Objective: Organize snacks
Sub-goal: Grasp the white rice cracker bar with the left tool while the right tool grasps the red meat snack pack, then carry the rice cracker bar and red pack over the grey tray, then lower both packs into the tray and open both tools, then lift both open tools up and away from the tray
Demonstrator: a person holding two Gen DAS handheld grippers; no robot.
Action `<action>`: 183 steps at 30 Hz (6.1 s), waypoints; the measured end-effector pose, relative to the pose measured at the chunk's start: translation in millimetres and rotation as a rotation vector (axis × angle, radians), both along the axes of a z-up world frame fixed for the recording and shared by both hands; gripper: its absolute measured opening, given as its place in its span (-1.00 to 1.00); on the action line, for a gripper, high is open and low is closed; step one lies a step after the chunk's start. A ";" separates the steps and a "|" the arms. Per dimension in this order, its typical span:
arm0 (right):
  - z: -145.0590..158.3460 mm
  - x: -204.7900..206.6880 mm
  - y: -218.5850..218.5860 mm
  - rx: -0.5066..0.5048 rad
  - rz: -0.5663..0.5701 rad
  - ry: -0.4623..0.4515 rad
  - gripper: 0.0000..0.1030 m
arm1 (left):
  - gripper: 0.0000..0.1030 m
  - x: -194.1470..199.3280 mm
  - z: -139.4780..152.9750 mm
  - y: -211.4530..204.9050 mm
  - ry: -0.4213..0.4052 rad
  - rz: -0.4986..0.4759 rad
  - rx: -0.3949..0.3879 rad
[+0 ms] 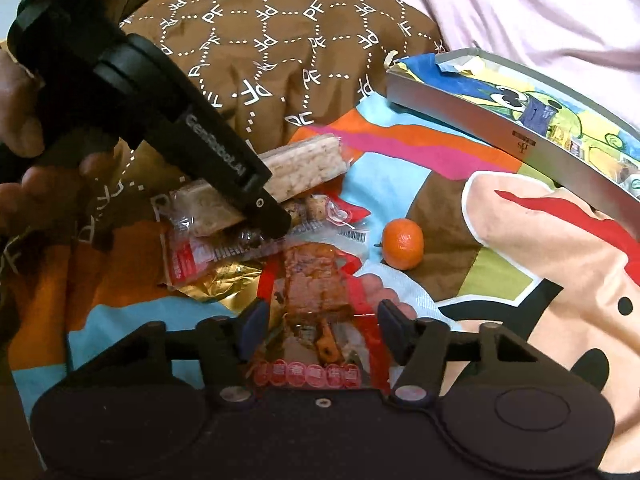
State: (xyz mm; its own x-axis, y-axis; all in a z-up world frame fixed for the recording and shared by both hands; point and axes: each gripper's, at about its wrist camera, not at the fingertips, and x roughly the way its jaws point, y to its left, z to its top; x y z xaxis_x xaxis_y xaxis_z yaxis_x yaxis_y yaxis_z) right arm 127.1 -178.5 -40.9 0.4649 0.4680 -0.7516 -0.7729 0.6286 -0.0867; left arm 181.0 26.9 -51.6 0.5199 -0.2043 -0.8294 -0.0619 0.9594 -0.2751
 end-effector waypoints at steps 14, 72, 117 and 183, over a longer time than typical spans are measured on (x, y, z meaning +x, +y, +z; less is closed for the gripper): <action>9.1 -18.3 -7.8 -0.001 -0.026 -0.034 0.09 | -0.26 -12.5 13.8 -30.3 0.029 0.060 0.113; 44.6 -54.7 -29.3 -0.132 -0.134 -0.505 -0.02 | -0.28 -76.7 39.3 -77.1 -0.394 0.154 0.254; 28.6 185.4 -67.4 0.230 -0.525 -0.585 0.01 | -0.27 202.4 53.3 -104.1 -0.403 0.260 0.262; 128.1 -0.3 -97.7 0.303 -0.625 -0.636 0.99 | 0.99 -28.9 115.2 -70.2 -0.576 0.417 0.284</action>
State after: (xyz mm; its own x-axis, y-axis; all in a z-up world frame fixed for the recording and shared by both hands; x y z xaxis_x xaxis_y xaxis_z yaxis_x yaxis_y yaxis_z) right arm 126.8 -276.2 87.2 0.9790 0.1294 -0.1575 -0.1520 0.9783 -0.1408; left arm 152.1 -43.3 63.6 0.8736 0.2842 -0.3950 -0.3560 0.9267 -0.1205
